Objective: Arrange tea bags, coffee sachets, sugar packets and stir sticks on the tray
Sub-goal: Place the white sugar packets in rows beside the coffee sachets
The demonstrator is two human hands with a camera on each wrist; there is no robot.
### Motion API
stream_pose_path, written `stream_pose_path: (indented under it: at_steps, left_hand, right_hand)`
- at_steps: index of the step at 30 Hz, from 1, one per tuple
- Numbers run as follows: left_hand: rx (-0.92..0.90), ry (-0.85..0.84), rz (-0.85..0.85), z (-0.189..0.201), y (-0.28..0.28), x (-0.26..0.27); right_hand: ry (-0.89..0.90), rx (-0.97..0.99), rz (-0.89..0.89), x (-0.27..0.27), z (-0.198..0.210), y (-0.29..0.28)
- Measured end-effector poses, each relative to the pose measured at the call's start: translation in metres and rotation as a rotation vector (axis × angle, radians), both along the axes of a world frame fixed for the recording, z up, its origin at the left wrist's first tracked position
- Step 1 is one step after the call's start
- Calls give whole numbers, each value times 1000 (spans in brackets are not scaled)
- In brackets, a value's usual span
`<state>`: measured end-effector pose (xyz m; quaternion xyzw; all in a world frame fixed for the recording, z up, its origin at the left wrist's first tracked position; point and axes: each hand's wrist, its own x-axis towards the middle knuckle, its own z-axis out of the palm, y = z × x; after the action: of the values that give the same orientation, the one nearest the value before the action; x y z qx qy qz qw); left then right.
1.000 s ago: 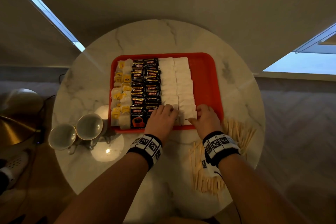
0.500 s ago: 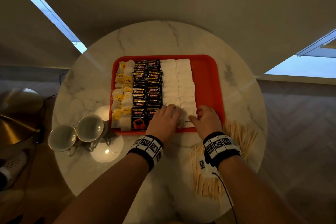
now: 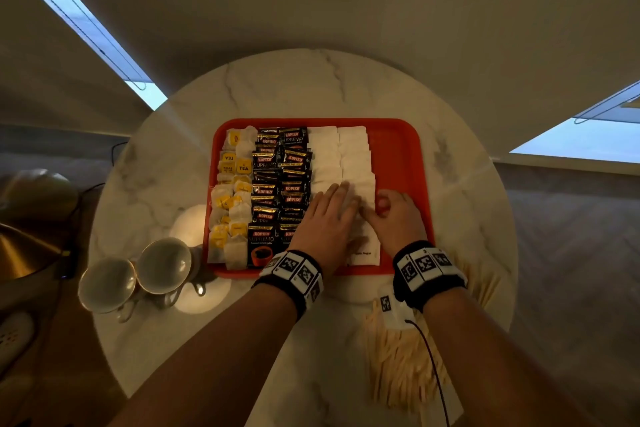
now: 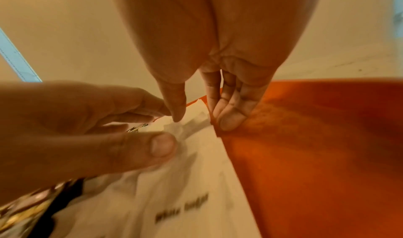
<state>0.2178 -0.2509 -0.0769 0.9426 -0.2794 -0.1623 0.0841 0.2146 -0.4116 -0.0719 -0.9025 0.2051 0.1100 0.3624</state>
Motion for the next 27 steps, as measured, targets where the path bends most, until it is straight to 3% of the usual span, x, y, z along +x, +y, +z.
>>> stream_pose_path:
  at_steps: [8, 13, 19, 27]
  left_hand:
    - [21, 122, 40, -14, -13, 33]
    - [-40, -2, 93, -9, -17, 39]
    - [-24, 63, 102, -13, -20, 44]
    - [-31, 77, 89, -12, -16, 47]
  right_hand:
    - [22, 33, 24, 35, -5, -2]
    - [-6, 7, -12, 54, -6, -10]
    - [17, -25, 62, 91, -10, -7]
    - [19, -36, 37, 98, -11, -5]
